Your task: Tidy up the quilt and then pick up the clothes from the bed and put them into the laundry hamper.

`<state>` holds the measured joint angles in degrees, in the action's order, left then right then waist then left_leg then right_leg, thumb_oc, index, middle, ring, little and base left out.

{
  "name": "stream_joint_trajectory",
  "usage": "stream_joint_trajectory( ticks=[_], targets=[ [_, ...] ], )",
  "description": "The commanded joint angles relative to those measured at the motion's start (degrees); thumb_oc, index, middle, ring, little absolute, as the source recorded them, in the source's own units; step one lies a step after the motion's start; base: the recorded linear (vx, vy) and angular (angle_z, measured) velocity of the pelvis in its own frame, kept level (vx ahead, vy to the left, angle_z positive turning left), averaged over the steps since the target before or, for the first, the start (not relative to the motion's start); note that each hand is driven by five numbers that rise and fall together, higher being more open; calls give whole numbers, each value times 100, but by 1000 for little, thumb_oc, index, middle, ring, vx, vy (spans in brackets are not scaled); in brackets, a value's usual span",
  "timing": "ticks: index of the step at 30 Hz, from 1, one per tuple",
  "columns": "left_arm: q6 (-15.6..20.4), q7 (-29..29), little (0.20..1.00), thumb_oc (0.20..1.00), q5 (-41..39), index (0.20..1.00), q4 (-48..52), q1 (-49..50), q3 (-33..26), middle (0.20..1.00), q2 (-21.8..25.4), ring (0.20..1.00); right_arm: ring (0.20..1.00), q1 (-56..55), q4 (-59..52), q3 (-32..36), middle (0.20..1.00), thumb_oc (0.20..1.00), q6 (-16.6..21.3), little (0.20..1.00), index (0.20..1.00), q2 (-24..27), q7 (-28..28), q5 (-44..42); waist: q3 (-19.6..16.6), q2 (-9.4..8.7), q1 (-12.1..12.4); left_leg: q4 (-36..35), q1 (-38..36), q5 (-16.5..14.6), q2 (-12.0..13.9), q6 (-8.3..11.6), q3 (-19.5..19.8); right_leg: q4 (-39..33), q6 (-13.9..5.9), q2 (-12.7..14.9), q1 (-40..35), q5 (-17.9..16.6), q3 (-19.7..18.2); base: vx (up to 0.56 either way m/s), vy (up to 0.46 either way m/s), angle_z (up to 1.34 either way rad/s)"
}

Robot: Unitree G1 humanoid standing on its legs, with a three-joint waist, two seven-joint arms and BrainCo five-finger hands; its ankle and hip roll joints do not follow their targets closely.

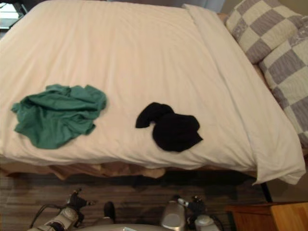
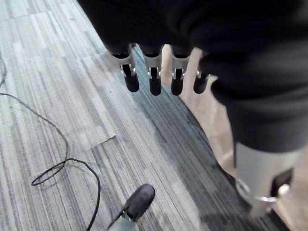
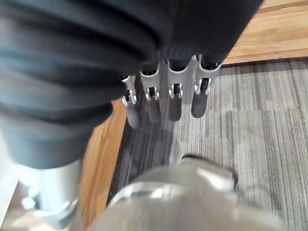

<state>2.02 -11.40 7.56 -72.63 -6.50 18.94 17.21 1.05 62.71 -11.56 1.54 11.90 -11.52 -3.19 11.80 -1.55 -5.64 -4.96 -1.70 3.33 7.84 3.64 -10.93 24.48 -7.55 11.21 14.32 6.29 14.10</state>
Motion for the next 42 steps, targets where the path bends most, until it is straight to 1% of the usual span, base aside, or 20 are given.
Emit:
stream_joint_trajectory(
  ticks=[1,3,4,5,7,10,15,19,20,22,28,29,31,32,34,35,37,38,39,42],
  targets=[
    [58,-75,1000,1000,359,1000,107,-194,-10,1000,4,1000,1000,378,-140,-441,1000,1000,193,1000,1000,-138,-48,-129,369,-73,12,986,143,-777,-355,72,-224,-1671,211,-347,-924,-184,543,91,289,14],
    [94,-139,1000,1000,291,1000,154,-175,-13,1000,-156,1000,1000,573,-173,-541,1000,1000,129,1000,1000,-53,-50,-72,549,-13,82,2084,493,-940,-552,172,-284,-1687,318,-291,-989,-153,304,44,362,-3],
    [216,-2,1000,1000,124,1000,200,-137,-174,1000,125,1000,1000,705,-127,-478,1000,1000,172,1000,1000,149,-48,-131,658,23,182,2699,909,-717,-598,354,-185,-1779,431,-241,-1069,-72,283,-23,355,-58],
    [160,-112,1000,1000,59,1000,452,-375,1,1000,-68,1000,1000,886,-85,-440,1000,1000,146,1000,1000,148,-141,-169,646,35,159,2832,1168,-559,-188,526,-302,-1933,378,-177,-1140,-43,304,19,407,-63],
    [157,-179,1000,1000,195,1000,626,-341,199,1000,-260,1000,1000,916,-2,-495,1000,1000,54,1000,1000,114,-176,-49,463,77,155,1976,887,-668,150,372,-272,-2093,194,-61,-1183,-125,192,138,464,12],
    [214,-226,1000,1000,239,1000,742,-406,493,1000,-546,1000,1000,695,-88,-366,1000,1000,85,1000,1000,141,-112,-84,201,148,131,714,344,-466,360,406,718,-2238,-113,155,-1301,-305,-101,192,543,-27],
    [165,-178,1000,1000,179,1000,704,-507,623,1000,-615,1000,1000,714,-171,-239,1000,1000,18,1000,1000,-138,-152,-205,56,34,97,189,-49,-574,-3,278,329,-2295,-408,540,-994,-872,-151,26,334,-50],
    [131,-144,1000,1000,326,1000,486,-448,544,1000,-484,1000,1000,681,131,-396,1000,1000,1,1000,1000,-182,-93,-28,124,50,180,57,-65,-521,-60,146,177,-1972,-314,370,-1011,-661,-111,-98,163,-34],
    [75,-172,1000,1000,231,1000,199,-337,304,1000,-406,1000,1000,644,302,-331,1000,1000,-20,1000,1000,-170,-92,3,123,4,302,61,-44,-516,-97,141,128,-2070,-298,361,-1109,-665,184,-76,58,-6],
    [76,-173,1000,1000,231,1000,199,-337,304,1000,-406,1000,1000,645,304,-332,1000,1000,-19,1000,1000,-171,-92,3,125,4,294,61,-45,-516,-97,141,135,-2078,-299,360,-1118,-668,193,-21,-4,-14],
    [-62,-266,1000,1000,-268,1000,-503,378,-1009,1000,-12,1000,1000,352,783,670,1000,1000,55,1000,1000,191,-294,-594,-90,-120,421,4,-97,-448,-40,203,-9,-2794,-392,439,-1542,-951,423,47,-46,-9],
    [-66,-224,1000,1000,-664,1000,-723,704,-1679,1000,287,1000,1000,200,916,1392,1000,1000,106,1000,1000,474,-242,-1313,-155,-146,420,-4,-117,-427,-22,230,-2,-2889,-415,445,-1628,-1003,425,104,-63,-7],
    [-41,-165,1000,1000,-809,1000,-899,929,-2142,1000,629,1000,1000,31,989,1871,1000,1000,158,1000,1000,796,-240,-1598,-196,-143,418,-4,-144,-425,-2,264,-5,-2934,-442,459,-1697,-1029,449,88,-50,-3],
    [-24,-137,1000,1000,-972,1000,-990,1066,-2633,1000,1123,1000,1000,-100,934,2259,1000,1000,220,1000,1000,1178,-286,-1759,-227,-124,410,-4,-194,-432,21,310,-16,-2948,-475,456,-1752,-1036,457,73,-41,-2],
    [22,-185,1000,1000,-1037,1000,-950,1100,-2854,1000,1429,1000,1000,-183,795,2419,1000,1000,278,1000,1000,1342,-342,-1767,-260,-124,404,-4,-174,-408,25,319,-17,-2948,-490,464,-1735,-1045,468,40,-27,5],
    [168,-489,1000,1000,-849,1000,-502,1058,-3153,1000,2329,1000,1000,-465,-14,3041,1000,1000,557,1000,1000,1828,-569,-2041,-301,-62,359,-4,-210,-390,74,368,-28,-2948,-525,442,-1749,-1035,464,35,-28,7],
    [324,-776,1000,1000,-665,1000,737,1170,-3334,1000,2694,1000,1000,-648,-897,3290,1000,1000,693,1000,1000,2056,-775,-1835,-324,-27,340,-4,-215,-378,101,385,-27,-2948,-542,424,-1765,-1030,468,33,-40,5],
    [467,-982,1000,1000,-517,1000,2371,1470,-3639,1000,2845,1000,1000,-890,-1821,3413,1000,1000,727,1000,1000,2251,-932,-1303,-347,-3,350,-4,-221,-399,127,385,10,-2948,-543,405,-1799,-983,486,4,-29,4],
    [445,-979,1000,1000,-509,1000,2413,1504,-3665,1000,2835,1000,1000,-900,-1846,3413,1000,1000,712,1000,1000,2243,-937,-1292,-357,-9,340,-4,-203,-379,120,379,14,-2948,-539,412,-1783,-999,487,26,-29,4],
    [845,-916,1000,1000,-258,1000,4594,1675,-3975,1000,3058,1000,1000,-861,-3081,3328,1000,1000,787,1000,1000,2573,-896,-615,-418,15,349,-4,-204,-390,148,386,63,-2948,-536,408,-1815,-956,492,9,-13,0]
  ],
)
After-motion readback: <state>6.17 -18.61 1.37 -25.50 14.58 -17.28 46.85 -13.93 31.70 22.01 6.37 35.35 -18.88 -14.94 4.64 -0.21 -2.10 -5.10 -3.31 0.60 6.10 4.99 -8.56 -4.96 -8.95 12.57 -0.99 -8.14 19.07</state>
